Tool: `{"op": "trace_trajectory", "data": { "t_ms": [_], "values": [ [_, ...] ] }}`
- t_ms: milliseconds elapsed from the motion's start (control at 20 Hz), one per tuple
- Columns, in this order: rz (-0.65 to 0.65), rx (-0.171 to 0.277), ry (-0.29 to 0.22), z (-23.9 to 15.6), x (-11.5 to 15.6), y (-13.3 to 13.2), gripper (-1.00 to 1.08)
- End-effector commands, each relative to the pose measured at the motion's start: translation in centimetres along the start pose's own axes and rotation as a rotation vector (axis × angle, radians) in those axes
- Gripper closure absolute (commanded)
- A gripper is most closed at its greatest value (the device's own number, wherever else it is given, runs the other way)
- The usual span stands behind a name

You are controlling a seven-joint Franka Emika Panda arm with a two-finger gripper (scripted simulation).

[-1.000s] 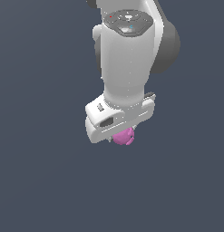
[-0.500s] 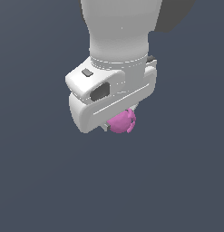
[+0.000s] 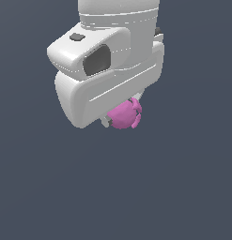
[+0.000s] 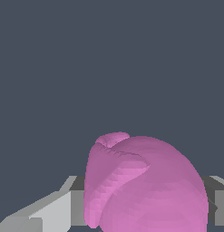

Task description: Pick up the object and move it to a goal position.

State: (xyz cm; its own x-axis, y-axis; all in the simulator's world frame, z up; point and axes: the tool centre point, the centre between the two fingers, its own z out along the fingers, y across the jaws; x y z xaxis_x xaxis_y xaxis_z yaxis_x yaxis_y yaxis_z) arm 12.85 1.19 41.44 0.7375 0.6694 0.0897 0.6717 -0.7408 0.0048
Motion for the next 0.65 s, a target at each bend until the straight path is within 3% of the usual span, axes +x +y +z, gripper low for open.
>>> {"op": "trace_trajectory", "data": {
  "t_ms": [0,600],
  "values": [
    [-0.013,0.001,0.001,-0.63,0.09,0.12,1.08],
    [-0.03,0.002,0.003,-1.59,0.29,0.35,1.08]
  ]
}}
